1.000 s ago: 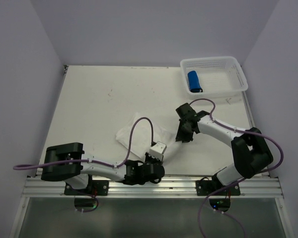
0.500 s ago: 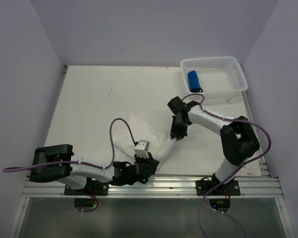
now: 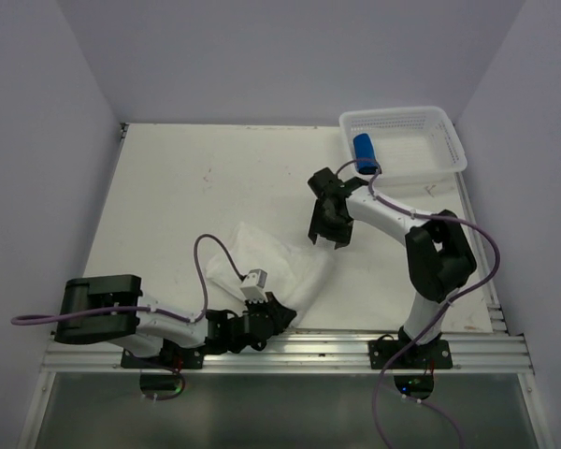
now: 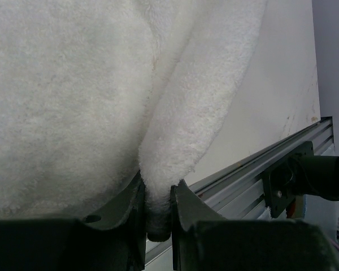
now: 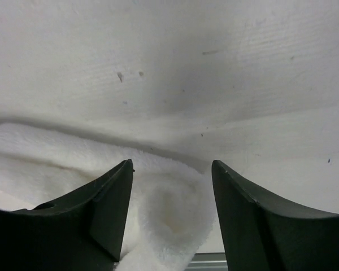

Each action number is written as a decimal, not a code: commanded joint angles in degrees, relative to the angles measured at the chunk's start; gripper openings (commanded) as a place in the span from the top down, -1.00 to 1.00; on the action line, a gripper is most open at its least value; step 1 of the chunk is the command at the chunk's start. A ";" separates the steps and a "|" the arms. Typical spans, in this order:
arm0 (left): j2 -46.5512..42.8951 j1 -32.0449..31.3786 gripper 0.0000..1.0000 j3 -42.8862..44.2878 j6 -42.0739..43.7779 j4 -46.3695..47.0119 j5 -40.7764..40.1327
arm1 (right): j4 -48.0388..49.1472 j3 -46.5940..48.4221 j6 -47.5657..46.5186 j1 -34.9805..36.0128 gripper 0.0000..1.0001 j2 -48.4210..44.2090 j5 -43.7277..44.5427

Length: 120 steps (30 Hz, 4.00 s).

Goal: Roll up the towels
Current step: Roll the towel

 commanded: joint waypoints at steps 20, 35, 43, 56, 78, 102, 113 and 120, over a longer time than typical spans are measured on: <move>4.50 -5.03 1.00 -0.24 -10.51 -13.92 0.57 | 19.32 -29.37 5.04 0.57 -0.37 -44.14 -9.90; 3.88 -9.51 1.00 1.34 -15.16 -19.10 -4.79 | 38.76 -50.39 14.53 14.03 -0.50 -51.43 -7.54; 4.41 -10.75 1.00 1.69 -16.66 -20.16 -5.76 | 33.23 -53.21 13.22 14.12 -0.51 -63.05 -3.58; 4.59 -11.80 1.00 2.39 -17.71 -21.74 -6.73 | 37.26 -58.04 15.59 14.20 0.09 -59.89 -4.63; 5.20 -13.82 1.00 4.24 -18.68 -24.21 -8.40 | 46.49 -48.47 9.71 14.20 -0.26 -41.44 -6.30; 3.18 -13.91 1.00 0.99 -19.91 -21.48 -7.79 | 52.74 -44.08 9.79 14.20 1.00 -27.99 -8.33; -3.06 -13.82 -0.13 2.39 -16.31 -26.93 -9.72 | 29.28 -30.46 3.91 14.38 1.00 -25.53 -1.74; -7.71 -13.91 -0.39 5.11 -13.85 -33.60 -12.00 | 24.45 -28.08 3.55 14.47 1.00 -23.07 0.37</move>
